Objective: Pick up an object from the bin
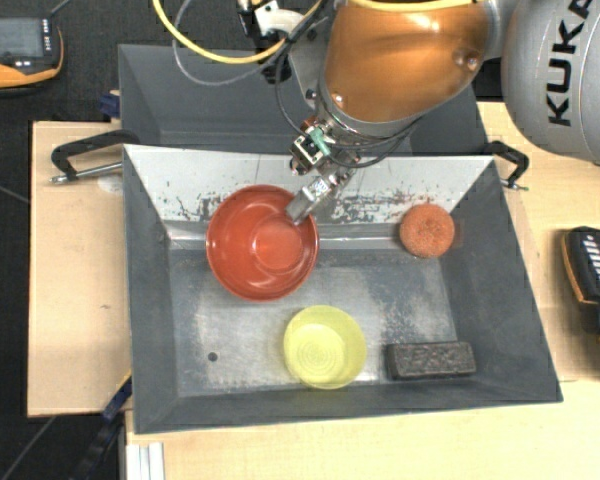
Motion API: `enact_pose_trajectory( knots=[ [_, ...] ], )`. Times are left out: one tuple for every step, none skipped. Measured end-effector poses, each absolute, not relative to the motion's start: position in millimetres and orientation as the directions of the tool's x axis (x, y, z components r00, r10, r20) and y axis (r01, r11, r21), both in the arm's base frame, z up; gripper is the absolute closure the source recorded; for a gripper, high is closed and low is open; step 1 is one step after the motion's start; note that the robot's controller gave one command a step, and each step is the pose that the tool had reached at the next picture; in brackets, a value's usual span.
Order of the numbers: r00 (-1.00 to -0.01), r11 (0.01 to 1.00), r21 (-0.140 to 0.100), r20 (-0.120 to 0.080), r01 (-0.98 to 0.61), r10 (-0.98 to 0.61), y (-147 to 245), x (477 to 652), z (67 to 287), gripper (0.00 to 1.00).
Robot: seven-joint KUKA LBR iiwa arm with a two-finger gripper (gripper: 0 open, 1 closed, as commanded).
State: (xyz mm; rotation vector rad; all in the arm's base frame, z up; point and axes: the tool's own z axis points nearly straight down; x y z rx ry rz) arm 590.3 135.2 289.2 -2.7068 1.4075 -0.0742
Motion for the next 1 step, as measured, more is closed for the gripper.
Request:
enact_pose_trajectory(
  knots=[
    [0.860, -0.860, -0.090, 0.041, -0.503, -0.508, 59.6, 571.1, 277.5, 1.00]
  ],
)
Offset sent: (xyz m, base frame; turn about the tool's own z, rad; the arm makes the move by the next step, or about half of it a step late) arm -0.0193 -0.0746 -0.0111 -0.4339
